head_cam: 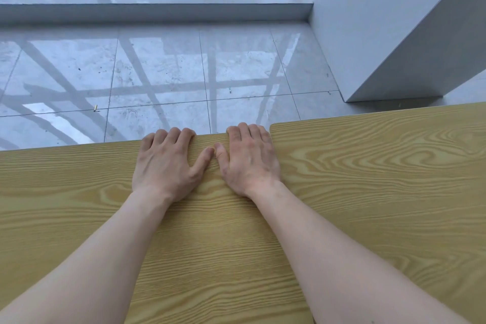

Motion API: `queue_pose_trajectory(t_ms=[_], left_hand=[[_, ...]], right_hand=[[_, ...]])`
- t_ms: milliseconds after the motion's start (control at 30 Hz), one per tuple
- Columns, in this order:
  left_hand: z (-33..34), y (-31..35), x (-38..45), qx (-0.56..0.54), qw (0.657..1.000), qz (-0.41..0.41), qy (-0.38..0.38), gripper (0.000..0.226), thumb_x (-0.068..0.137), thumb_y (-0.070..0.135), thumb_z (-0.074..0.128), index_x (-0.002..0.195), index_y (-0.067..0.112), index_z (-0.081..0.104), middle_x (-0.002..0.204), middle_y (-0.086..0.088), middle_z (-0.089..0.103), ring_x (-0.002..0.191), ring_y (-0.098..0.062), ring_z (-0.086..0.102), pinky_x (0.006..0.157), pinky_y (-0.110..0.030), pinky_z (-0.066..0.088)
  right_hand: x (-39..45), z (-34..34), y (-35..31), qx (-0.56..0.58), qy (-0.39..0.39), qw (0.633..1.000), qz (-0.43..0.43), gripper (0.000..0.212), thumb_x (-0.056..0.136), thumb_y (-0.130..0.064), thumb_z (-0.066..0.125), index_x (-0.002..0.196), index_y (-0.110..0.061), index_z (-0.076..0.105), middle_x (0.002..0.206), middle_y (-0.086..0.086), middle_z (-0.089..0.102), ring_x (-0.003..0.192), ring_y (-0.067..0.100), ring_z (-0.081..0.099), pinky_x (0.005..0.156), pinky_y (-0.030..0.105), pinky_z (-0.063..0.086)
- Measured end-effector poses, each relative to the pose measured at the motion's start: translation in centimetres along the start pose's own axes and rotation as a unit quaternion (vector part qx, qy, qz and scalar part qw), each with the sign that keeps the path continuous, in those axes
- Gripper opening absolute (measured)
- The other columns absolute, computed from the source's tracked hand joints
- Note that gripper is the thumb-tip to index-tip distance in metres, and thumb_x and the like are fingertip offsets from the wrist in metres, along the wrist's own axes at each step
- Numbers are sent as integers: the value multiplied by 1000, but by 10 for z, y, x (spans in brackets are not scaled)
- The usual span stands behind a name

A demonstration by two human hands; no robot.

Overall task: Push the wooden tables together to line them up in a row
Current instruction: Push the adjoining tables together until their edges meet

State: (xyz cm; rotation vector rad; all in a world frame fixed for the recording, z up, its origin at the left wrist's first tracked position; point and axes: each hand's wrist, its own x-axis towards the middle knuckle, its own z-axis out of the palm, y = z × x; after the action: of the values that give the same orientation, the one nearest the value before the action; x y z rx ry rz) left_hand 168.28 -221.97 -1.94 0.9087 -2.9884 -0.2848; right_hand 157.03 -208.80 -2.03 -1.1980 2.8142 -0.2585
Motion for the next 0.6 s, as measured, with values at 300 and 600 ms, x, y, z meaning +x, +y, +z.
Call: queue_pose_trajectory(t_ms=[300,600], left_hand=[[4,0,-2,10,1000,13,-2,66,95,73,21,131,26,51,123,1,61,119,-26,49,111,-43,27],[-11,6,-52,-22,998,43,43,66,98,64,33,150,26,42,154,-1,48,149,-25,34,126,-44,15]], right_hand=[[-4,5,1,-14,-9,1000,-4,59,101,-53,24,133,-12,53,128,8,57,127,31,46,121,45,23],[-42,-9,-4,28,9,999,-34,64,105,-48,30,155,-7,33,161,13,38,154,28,22,128,43,9]])
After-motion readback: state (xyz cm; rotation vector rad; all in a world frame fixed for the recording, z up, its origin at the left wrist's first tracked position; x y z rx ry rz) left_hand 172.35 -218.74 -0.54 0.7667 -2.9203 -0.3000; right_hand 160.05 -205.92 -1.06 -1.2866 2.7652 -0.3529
